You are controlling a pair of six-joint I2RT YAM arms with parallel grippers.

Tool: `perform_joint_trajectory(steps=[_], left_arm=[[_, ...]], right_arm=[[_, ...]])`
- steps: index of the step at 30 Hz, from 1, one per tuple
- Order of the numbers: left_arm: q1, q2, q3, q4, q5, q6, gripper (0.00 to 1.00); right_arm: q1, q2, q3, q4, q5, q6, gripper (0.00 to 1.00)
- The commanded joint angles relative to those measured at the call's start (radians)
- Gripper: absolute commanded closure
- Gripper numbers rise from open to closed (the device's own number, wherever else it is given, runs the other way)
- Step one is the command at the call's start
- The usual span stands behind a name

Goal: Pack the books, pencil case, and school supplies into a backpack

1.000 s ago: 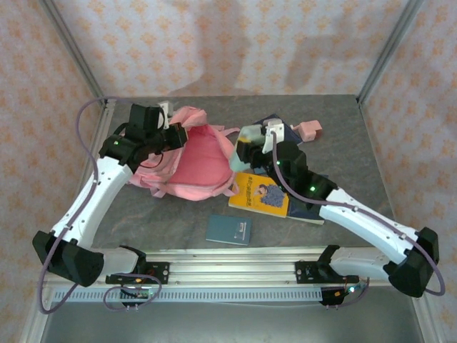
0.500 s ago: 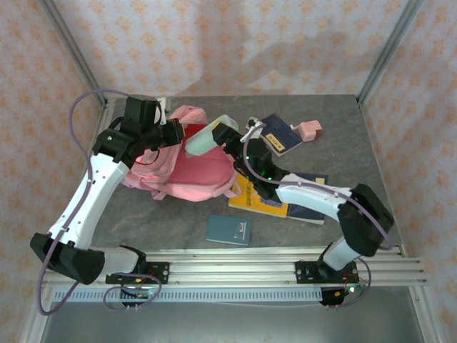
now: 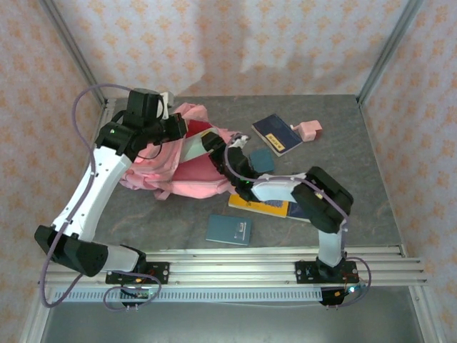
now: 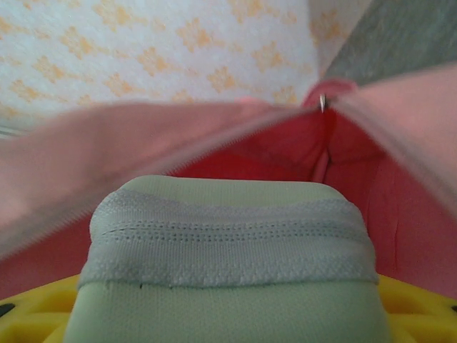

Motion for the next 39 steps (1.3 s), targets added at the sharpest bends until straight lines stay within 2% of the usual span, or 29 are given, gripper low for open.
perform_joint_trajectory(steps=[1, 4, 5, 6, 9, 11, 20, 26, 32, 35, 39], left_arm=[[0.007, 0.004, 0.077, 0.129, 0.035, -0.03, 1.0], [0.007, 0.028, 0.085, 0.15, 0.053, -0.052, 1.0], [0.007, 0.033, 0.087, 0.156, 0.059, -0.058, 1.0], [0.007, 0.037, 0.087, 0.162, 0.065, -0.066, 1.0], [0.006, 0.039, 0.088, 0.167, 0.065, -0.066, 1.0], [0.006, 0.036, 0.088, 0.16, 0.059, -0.062, 1.0], [0.024, -0.003, 0.049, 0.152, 0.022, -0.045, 1.0], [0.037, -0.037, 0.014, 0.155, -0.001, -0.042, 1.0], [0.038, -0.07, -0.049, 0.166, -0.031, -0.039, 1.0], [0.033, -0.078, -0.107, 0.196, -0.008, -0.048, 1.0], [0.022, -0.061, -0.175, 0.206, -0.02, -0.045, 1.0]], right_arm=[[0.045, 0.067, 0.108, -0.009, -0.062, 0.079, 0.37], [0.07, 0.152, 0.239, -0.096, -0.134, 0.085, 0.29], [0.072, 0.177, 0.278, -0.136, -0.158, 0.099, 0.19], [0.073, 0.205, 0.313, -0.163, -0.185, 0.114, 0.0], [0.066, 0.251, 0.363, -0.174, -0.232, 0.134, 0.01], [0.058, 0.244, 0.381, -0.244, -0.263, 0.128, 0.01], [0.041, 0.09, 0.326, -0.382, -0.252, -0.101, 0.01], [0.034, -0.078, 0.2, -0.449, -0.134, -0.328, 0.01], [0.023, -0.281, 0.184, -0.813, -0.019, -0.552, 0.01], [0.018, -0.414, 0.098, -0.838, 0.034, -0.679, 0.01], [-0.057, -0.509, 0.055, -0.9, -0.143, -0.738, 0.01]])
